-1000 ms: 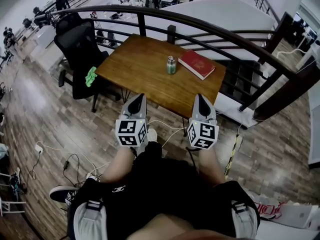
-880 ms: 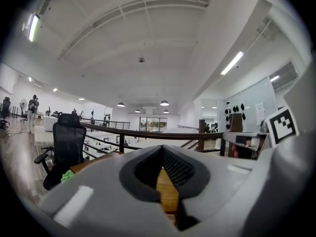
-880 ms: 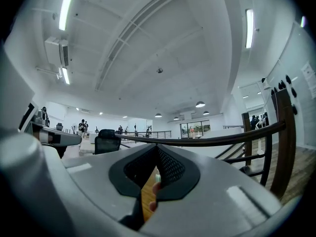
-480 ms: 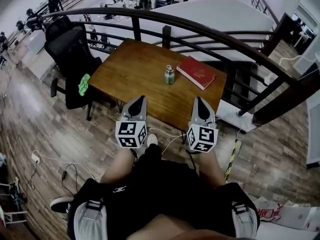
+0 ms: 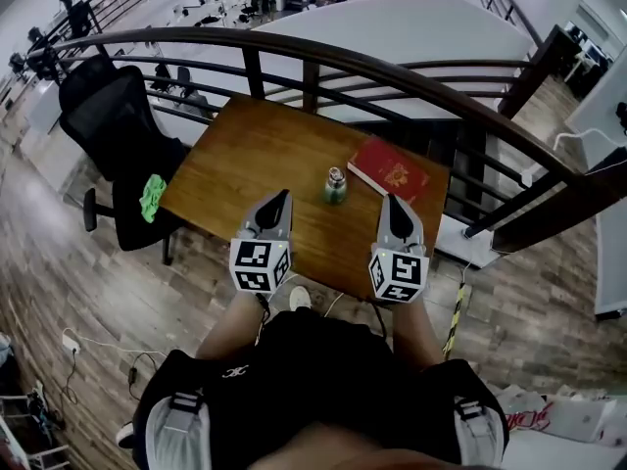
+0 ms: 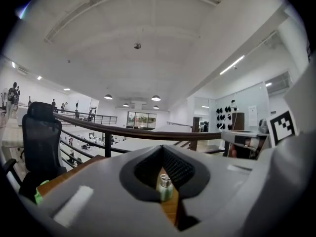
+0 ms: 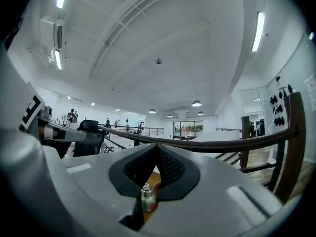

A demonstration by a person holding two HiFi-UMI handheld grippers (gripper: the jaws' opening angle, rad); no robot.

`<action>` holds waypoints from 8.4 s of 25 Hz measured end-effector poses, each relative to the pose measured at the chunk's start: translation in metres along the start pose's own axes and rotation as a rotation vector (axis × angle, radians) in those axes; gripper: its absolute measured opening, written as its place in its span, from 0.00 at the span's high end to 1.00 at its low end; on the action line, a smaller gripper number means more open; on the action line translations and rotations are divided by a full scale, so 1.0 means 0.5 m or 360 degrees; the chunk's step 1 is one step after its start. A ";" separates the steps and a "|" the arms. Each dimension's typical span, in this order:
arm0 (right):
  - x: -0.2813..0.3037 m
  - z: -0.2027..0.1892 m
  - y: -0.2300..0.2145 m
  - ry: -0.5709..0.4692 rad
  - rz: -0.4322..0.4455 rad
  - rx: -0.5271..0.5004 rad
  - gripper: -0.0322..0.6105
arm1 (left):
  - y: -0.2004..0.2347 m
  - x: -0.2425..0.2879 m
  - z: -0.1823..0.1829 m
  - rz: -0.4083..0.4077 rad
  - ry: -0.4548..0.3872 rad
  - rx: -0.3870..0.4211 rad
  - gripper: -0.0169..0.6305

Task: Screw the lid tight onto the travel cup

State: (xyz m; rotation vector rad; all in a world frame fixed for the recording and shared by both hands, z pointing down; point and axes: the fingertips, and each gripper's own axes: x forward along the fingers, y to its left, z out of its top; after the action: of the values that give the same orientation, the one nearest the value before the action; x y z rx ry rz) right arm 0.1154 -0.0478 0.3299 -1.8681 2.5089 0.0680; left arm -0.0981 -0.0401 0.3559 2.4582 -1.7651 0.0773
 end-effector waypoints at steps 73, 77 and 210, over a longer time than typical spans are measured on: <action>0.311 -0.444 0.104 0.0917 0.1148 -0.0191 0.57 | -0.074 0.406 -0.506 -0.1007 0.0663 0.0218 0.41; 0.320 -0.473 0.121 0.0960 0.1328 -0.0287 0.51 | -0.093 0.424 -0.529 -0.1092 0.0667 0.0254 0.38; 0.310 -0.535 0.121 0.1440 0.2208 -0.1847 0.59 | -0.109 0.447 -0.574 -0.1267 0.0615 0.0340 0.39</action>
State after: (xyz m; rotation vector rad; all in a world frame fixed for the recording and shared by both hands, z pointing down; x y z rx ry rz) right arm 0.0169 -0.1902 0.5931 0.7673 4.2556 0.9955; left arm 0.0323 -0.1981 0.6612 2.8407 -0.5900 0.6326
